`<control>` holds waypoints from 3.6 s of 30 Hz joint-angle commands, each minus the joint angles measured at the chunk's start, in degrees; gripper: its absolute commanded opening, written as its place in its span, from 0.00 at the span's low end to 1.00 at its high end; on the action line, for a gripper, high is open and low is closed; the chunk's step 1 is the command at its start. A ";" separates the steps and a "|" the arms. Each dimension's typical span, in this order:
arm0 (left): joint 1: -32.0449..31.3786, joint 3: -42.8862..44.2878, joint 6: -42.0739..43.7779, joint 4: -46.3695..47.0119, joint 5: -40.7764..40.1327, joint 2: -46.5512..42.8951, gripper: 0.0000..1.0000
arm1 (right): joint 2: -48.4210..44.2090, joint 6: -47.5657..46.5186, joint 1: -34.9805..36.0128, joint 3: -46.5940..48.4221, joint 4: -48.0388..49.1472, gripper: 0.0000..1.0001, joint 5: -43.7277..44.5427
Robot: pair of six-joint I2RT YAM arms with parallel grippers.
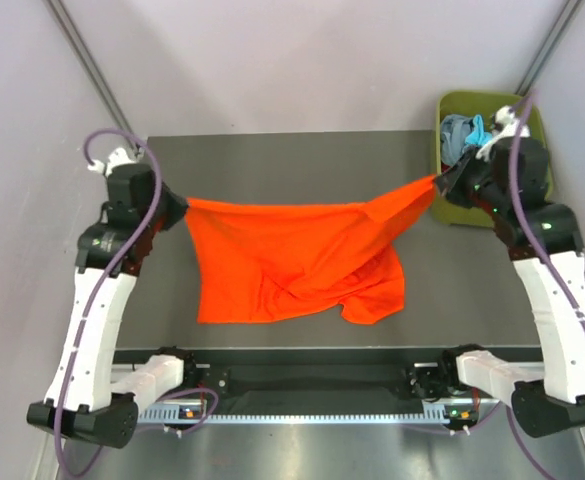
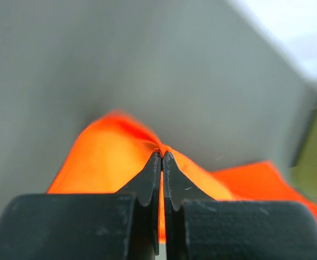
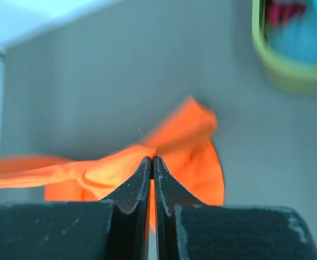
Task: Fold and stack the t-shirts
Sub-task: Flatten the tshirt out, then fold the tshirt
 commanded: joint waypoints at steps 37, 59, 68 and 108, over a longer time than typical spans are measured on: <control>0.73 3.05 21.91 15.62 -12.93 5.82 0.00 | -1.10 1.21 -0.50 -2.23 27.99 0.00 3.20; 12.34 9.44 21.56 34.90 -1.26 51.74 0.00 | 43.75 -3.36 -0.42 5.29 39.00 0.00 0.65; 11.63 3.86 19.71 24.34 1.30 44.11 0.00 | 35.50 -2.92 -0.24 2.23 28.10 0.00 -2.42; 11.72 -13.13 20.94 18.63 2.09 36.53 0.00 | 17.74 -1.95 1.52 -26.16 21.06 0.00 -5.59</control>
